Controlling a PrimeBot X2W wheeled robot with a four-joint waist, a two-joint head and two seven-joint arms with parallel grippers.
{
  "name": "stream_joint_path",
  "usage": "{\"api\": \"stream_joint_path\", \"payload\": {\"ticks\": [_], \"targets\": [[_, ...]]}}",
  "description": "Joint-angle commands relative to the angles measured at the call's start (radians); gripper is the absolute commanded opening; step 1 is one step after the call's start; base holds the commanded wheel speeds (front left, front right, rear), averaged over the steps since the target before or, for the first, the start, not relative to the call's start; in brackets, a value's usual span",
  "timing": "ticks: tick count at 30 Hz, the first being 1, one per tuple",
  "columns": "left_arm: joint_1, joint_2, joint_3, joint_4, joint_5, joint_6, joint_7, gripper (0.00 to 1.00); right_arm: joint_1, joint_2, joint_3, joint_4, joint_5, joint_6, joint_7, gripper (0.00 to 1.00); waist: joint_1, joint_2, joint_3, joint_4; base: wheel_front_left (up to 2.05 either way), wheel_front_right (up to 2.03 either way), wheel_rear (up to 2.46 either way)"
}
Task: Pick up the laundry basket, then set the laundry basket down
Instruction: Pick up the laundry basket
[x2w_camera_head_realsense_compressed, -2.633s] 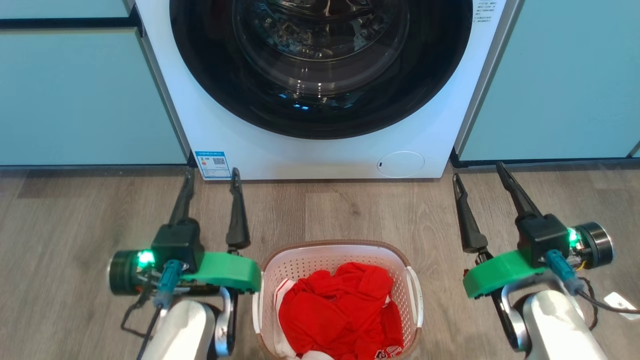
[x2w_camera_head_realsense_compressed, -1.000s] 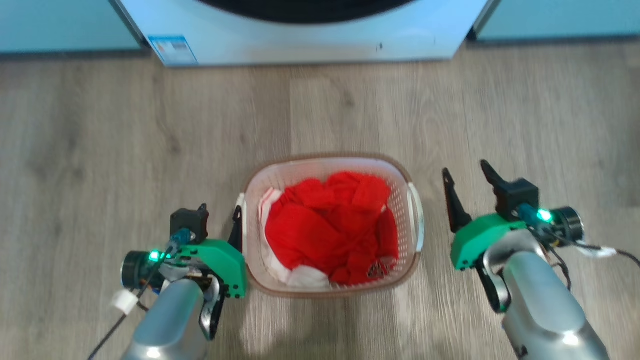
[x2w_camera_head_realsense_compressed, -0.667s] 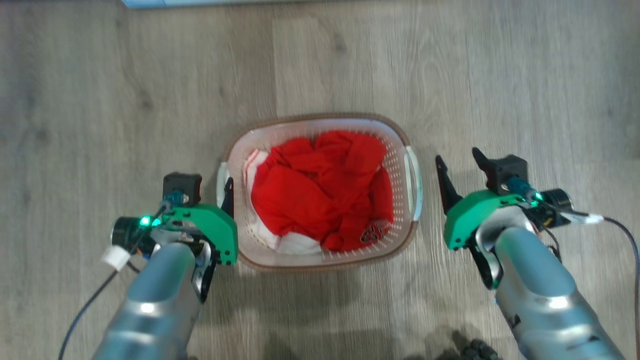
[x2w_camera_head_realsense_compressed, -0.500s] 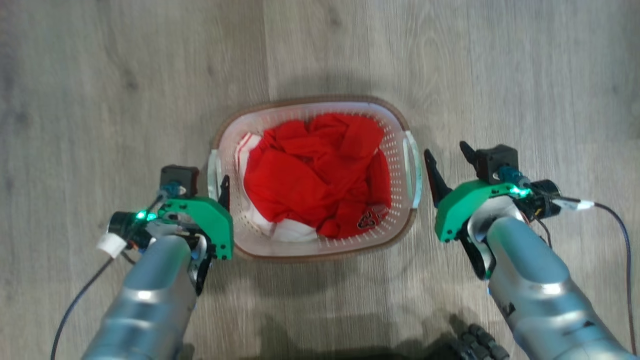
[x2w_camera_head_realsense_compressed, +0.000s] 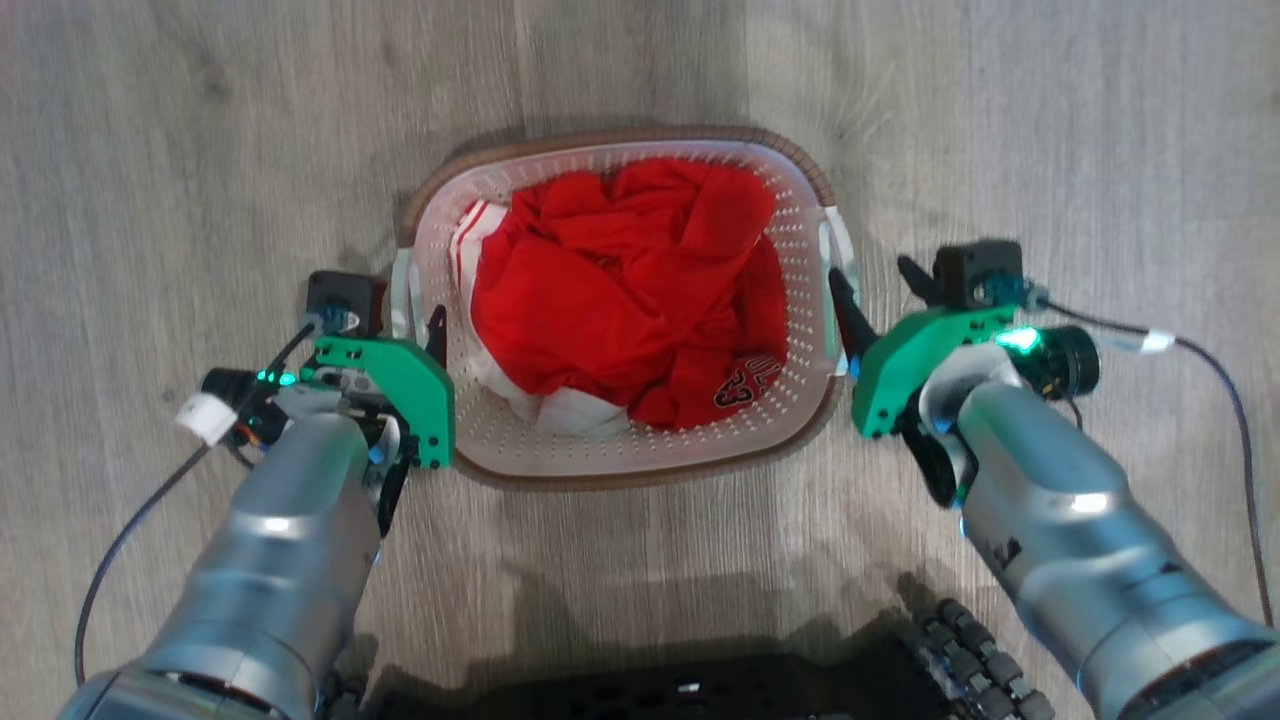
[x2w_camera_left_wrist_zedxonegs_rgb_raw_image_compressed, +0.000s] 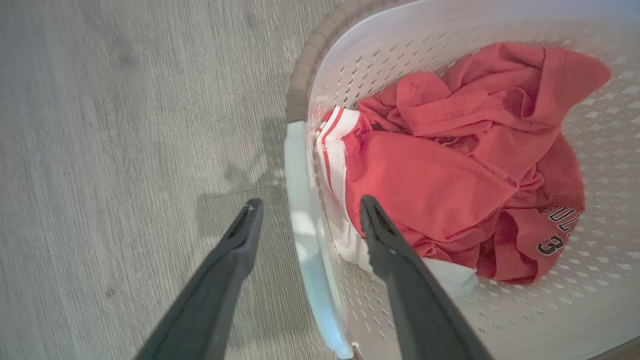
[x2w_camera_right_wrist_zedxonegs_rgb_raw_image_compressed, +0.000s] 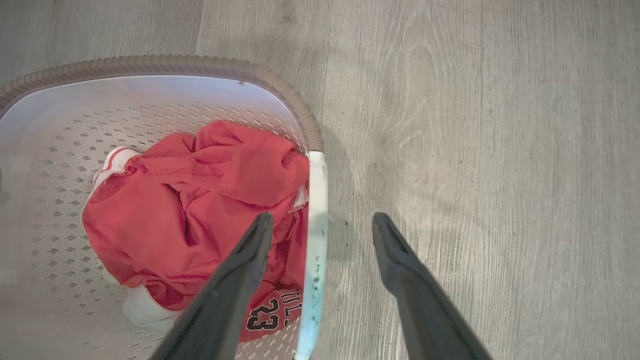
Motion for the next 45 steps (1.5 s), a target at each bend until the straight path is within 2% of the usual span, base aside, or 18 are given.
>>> {"api": "stream_joint_path", "payload": {"ticks": [1, 13, 26, 43, 44, 45], "targets": [[0.0, 0.021, 0.01, 0.005, -0.012, 0.003, 0.006, 1.0, 0.019, 0.016, 0.028, 0.002, 0.017, 0.007, -0.006, 1.0, -0.0001, -0.0001, 0.018, 0.007, 0.0, 0.0, 0.0], [-0.056, 0.021, -0.055, 0.027, -0.028, -0.018, 0.102, 1.0, -0.073, 0.016, 0.122, 0.1, 0.128, 0.007, 0.028, 1.0, -0.0001, -0.0001, 0.082, 0.015, 0.0, 0.0, 0.0], [-0.123, 0.021, -0.105, 0.032, -0.051, -0.012, 0.171, 1.0, -0.141, 0.016, 0.199, 0.121, 0.233, 0.007, 0.074, 1.0, -0.0001, -0.0001, 0.166, 0.012, 0.0, 0.0, 0.0], [-0.151, 0.021, -0.134, 0.033, -0.109, -0.015, 0.225, 1.0, -0.184, 0.016, 0.269, 0.155, 0.329, 0.007, 0.109, 1.0, -0.0001, -0.0001, 0.202, 0.022, 0.0, 0.0, 0.0], [-0.151, 0.021, -0.137, 0.033, -0.113, -0.015, 0.228, 0.95, -0.183, 0.016, 0.274, 0.153, 0.337, 0.007, 0.118, 1.0, -0.0001, -0.0001, 0.202, 0.023, 0.0, 0.0, 0.0], [-0.151, 0.021, -0.139, 0.033, -0.117, -0.014, 0.231, 0.98, -0.184, 0.016, 0.279, 0.152, 0.341, 0.007, 0.12, 1.0, -0.0001, -0.0001, 0.203, 0.024, 0.0, 0.0, 0.0]]}}
